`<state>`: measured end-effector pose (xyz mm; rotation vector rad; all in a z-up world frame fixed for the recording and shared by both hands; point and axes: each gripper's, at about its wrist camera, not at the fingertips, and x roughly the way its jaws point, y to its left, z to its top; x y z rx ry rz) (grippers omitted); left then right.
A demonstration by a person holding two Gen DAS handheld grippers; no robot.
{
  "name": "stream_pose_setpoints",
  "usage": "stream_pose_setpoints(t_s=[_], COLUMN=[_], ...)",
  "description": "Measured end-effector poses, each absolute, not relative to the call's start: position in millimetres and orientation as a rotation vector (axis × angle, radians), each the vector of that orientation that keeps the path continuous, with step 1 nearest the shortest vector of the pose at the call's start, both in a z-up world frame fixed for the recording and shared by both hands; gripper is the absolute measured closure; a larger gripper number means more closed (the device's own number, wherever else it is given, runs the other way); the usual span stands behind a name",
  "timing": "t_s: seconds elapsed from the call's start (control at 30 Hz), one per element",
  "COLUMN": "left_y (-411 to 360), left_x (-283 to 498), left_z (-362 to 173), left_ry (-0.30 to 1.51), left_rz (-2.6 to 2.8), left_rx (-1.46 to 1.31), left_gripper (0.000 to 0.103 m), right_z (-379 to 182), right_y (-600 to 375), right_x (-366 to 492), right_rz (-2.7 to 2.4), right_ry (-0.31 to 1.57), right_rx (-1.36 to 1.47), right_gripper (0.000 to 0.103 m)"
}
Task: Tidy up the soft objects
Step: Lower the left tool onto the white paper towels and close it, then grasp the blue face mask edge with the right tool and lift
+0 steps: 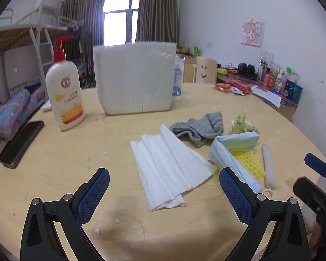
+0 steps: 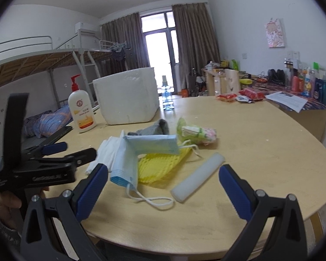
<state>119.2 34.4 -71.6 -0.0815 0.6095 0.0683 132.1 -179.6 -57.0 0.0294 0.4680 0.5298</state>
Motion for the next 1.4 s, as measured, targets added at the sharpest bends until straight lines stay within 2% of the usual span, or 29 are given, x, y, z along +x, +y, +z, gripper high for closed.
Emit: stream_pose_setpoints(t_s=[0.13, 0.2, 0.27, 0.37, 0.63, 0.73, 0.8, 0.97, 1.1, 1.2, 1.4], left_y=[37, 37, 38, 41, 39, 39, 40, 49, 59, 62, 69], left_x=[135, 145, 152, 163, 179, 182, 183, 185, 186, 185, 180], left_z=[-78, -81, -84, -88, -92, -93, -94, -95, -94, -94, -93], left_ry=[0.681, 0.726, 0.762, 0.806, 0.863, 0.860, 0.854, 0.834, 0.834, 0.829, 0.825], left_rz=[0.039, 0.015, 0.008, 0.013, 0.020, 0.041, 0.051, 0.056, 0.023, 0.001, -0.048], left_rx=[-0.110, -0.117, -0.127, -0.144, -0.123, -0.092, -0.066, -0.040, -0.075, -0.103, -0.151], left_gripper=[0.008, 0.018, 0.023, 0.026, 0.047, 0.060, 0.073, 0.091, 0.092, 0.093, 0.094], right_z=[-58, -57, -57, -58, -57, -59, -60, -61, -62, -64, -69], right_y=[-172, -172, -171, -168, -157, -154, -151, -140, -132, -127, -113], right_x=[135, 137, 140, 145, 155, 159, 159, 161, 161, 165, 172], right_rz=[0.572, 0.584, 0.596, 0.616, 0.653, 0.659, 0.668, 0.685, 0.686, 0.687, 0.686], right_ry=[0.478, 0.480, 0.487, 0.501, 0.517, 0.527, 0.534, 0.547, 0.557, 0.574, 0.618], right_rx=[0.010, 0.009, 0.010, 0.009, -0.022, -0.028, -0.034, -0.059, -0.075, -0.086, -0.120], right_gripper=[0.000, 0.000, 0.000, 0.000, 0.000, 0.000, 0.000, 0.000, 0.000, 0.005, 0.028])
